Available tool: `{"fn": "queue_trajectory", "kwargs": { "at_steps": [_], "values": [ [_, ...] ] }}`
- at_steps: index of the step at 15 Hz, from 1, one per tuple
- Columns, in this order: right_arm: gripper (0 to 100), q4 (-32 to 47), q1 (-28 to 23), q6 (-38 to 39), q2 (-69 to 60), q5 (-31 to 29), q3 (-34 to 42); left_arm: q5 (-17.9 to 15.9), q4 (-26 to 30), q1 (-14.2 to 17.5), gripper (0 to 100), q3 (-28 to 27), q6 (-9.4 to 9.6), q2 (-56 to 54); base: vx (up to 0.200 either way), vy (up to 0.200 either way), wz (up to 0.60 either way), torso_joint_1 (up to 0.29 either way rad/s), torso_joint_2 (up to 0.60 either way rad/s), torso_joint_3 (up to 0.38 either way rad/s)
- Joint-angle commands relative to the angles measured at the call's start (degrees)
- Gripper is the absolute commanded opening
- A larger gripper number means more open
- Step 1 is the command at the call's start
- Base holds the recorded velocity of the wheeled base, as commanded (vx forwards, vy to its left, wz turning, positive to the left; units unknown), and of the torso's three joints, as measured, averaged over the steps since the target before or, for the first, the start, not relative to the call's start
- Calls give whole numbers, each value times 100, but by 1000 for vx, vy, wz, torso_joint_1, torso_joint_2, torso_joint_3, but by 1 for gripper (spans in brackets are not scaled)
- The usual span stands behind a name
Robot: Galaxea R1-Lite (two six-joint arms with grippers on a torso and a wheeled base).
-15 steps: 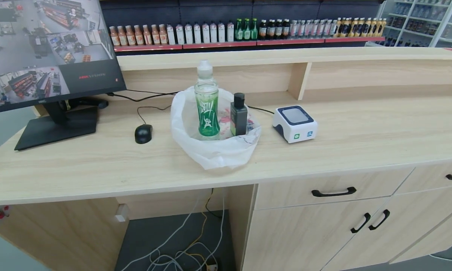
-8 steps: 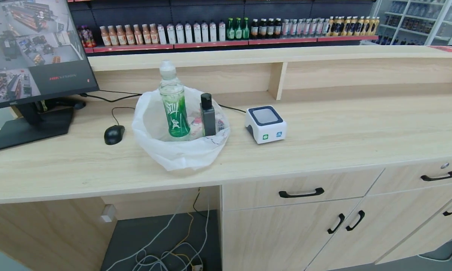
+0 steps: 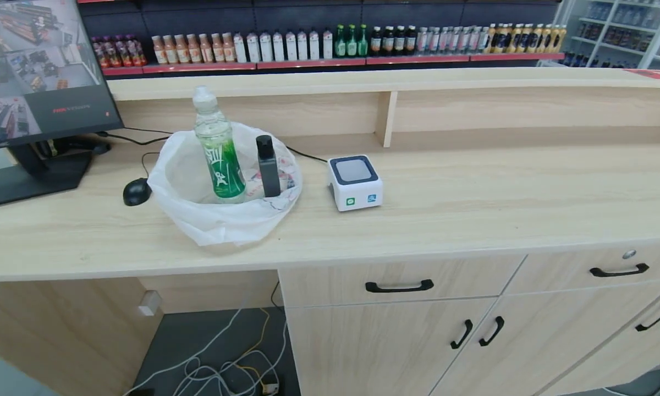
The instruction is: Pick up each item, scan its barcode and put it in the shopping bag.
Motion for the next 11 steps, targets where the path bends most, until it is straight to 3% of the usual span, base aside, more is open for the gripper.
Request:
{"fn": "queue_trajectory", "kwargs": {
  "at_steps": [1,11],
  "values": [
    [100,-2,-2,1,9,2,2,2,0,4,100,0,9,-2,0,0,0,0,0,0],
    [100,-2,6,1,9,2,2,2,0,4,100,0,18,-2,0,0,0,0,0,0]
  ]
}}
